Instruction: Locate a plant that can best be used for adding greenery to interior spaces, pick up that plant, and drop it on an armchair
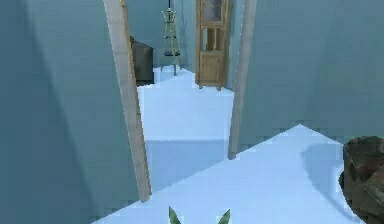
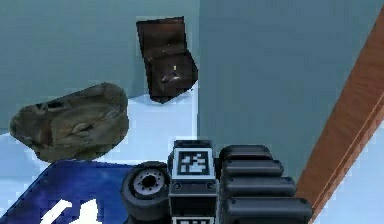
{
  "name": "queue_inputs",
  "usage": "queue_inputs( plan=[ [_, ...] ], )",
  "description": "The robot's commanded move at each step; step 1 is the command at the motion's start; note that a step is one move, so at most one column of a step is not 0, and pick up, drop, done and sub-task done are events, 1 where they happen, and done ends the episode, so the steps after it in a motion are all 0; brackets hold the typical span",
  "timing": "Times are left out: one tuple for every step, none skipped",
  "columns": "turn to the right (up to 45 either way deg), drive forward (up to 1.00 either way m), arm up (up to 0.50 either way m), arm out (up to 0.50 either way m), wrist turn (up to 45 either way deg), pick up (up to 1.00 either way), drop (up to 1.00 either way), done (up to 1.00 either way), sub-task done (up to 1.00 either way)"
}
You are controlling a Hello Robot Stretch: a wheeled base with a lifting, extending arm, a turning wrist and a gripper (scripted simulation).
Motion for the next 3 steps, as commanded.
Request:
queue_inputs(
  plan=[
    [0.0,0.95,0.00,0.00,0.0,0.00,0.00,0.00,0.00],
    [-9.0,0.00,0.00,0.00,0.0,0.00,0.00,0.00,0.00],
    [0.0,1.00,0.00,0.00,0.0,0.00,0.00,0.00,0.00]
  ],
)
